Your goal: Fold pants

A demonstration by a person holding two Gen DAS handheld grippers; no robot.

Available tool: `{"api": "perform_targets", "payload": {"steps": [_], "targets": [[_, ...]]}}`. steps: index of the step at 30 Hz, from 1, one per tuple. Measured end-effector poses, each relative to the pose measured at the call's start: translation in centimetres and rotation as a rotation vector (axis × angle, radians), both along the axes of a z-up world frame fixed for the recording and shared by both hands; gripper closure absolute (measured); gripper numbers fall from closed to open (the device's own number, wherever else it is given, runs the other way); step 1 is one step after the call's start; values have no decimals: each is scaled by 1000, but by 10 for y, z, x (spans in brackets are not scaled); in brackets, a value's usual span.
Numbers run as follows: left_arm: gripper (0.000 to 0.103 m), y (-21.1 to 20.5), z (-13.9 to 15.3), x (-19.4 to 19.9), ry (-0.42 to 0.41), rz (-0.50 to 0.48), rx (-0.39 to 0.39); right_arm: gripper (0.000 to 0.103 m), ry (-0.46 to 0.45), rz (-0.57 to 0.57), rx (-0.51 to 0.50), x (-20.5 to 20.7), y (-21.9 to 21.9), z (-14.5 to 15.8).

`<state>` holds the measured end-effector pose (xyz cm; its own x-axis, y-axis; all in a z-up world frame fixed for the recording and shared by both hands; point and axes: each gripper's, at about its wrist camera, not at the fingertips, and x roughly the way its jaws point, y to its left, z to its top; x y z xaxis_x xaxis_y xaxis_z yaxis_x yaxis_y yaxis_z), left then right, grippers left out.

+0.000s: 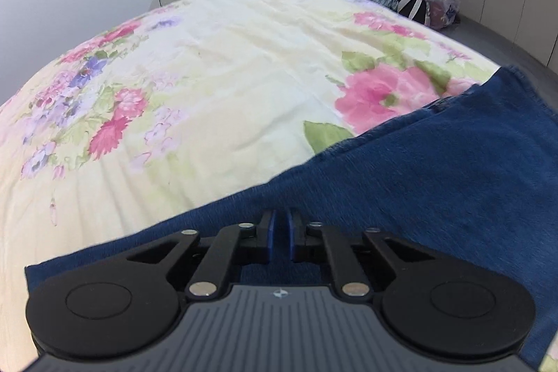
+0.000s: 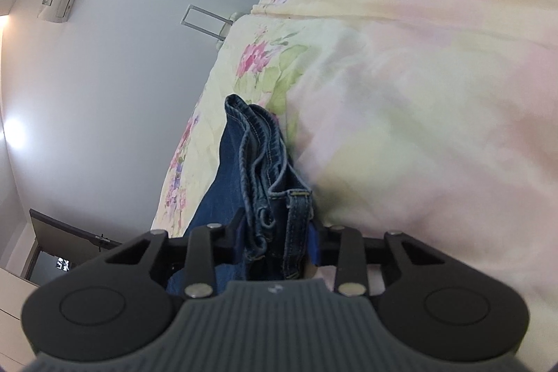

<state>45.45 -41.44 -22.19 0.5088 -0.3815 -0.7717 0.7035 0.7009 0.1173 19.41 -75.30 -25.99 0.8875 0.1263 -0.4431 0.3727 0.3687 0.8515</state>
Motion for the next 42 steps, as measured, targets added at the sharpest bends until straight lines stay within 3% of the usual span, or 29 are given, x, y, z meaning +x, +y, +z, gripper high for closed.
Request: {"api": "perform_targets", "payload": {"steps": [5,9,19,24,31,37,42], "targets": [[94,-4,-15,6,3,0,5,76,-11,24,-94,9,7,30],[95,3,-6,-6,-1,-17,-2,78,-11,41,-153,17,14,54],[95,43,15,-114,14,-182,-21,78,13,71,-260,23,36,101],[102,46,2,-122,63,-136,-19,78,9,95,-324,28,55,129],[102,70,11,-123,149,-132,-62,79,-5,139,-394,45,97,176],[97,131,26,-141,156,-123,-143,80,-45,209,-504,71,156,221],[96,199,67,-126,88,24,-179,80,-59,268,-555,105,214,244]]}}
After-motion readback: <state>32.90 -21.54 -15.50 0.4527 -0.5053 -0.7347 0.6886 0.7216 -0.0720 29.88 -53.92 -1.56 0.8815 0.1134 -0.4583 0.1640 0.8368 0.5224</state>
